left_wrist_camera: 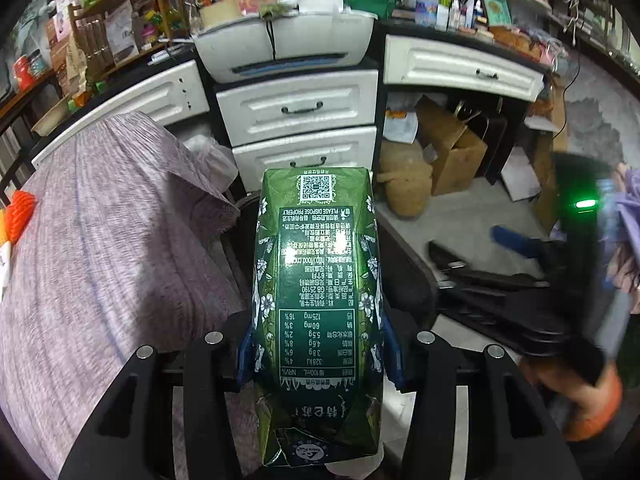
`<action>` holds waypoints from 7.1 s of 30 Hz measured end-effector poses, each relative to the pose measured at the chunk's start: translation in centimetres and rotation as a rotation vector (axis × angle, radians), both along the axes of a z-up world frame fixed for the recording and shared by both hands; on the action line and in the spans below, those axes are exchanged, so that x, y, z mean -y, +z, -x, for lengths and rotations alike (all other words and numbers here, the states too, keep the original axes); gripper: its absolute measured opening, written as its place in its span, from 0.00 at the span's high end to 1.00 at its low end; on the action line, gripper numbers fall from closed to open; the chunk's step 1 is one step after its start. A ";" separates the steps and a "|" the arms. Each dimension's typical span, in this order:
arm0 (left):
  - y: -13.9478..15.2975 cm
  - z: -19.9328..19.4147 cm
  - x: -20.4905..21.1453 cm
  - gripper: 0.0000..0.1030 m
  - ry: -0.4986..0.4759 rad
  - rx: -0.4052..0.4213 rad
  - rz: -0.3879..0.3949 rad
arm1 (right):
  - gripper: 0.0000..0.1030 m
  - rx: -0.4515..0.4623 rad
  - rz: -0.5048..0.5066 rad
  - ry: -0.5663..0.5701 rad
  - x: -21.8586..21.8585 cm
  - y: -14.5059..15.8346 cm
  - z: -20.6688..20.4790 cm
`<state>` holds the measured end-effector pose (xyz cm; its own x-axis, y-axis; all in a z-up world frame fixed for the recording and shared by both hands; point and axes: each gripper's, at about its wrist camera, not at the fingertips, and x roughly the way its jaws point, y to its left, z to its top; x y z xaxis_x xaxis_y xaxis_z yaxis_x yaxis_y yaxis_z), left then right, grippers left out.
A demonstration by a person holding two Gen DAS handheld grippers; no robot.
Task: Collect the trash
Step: 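Open the right gripper over the bin while the left gripper lowers the carton, then open the left gripper to drop the green carton into the bin, then move both grippers back over the table toward the plastic bags, then grasp the white plastic bag with the left gripper, then grasp the white bag with red print with the right gripper, then carry both plastic bags over the black bin with both grippers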
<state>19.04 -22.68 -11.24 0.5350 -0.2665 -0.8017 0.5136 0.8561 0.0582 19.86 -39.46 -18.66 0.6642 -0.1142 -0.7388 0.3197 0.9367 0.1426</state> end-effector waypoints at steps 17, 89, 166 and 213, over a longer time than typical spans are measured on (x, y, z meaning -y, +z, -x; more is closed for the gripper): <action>-5.4 -4.0 4.3 0.52 -0.022 -0.105 -0.137 | 0.17 0.030 -0.002 -0.096 3.6 1.2 2.3; 8.4 -6.3 -37.2 0.05 0.659 0.110 -0.010 | 0.12 0.188 0.016 0.695 -29.5 13.3 -6.7; 7.9 -10.1 -40.3 0.88 0.727 0.154 0.145 | 0.90 0.089 -0.023 0.802 -37.3 14.4 -11.5; 7.6 1.8 -9.8 0.88 0.175 0.133 0.192 | 0.90 -0.054 -0.117 0.186 -7.0 1.1 -4.6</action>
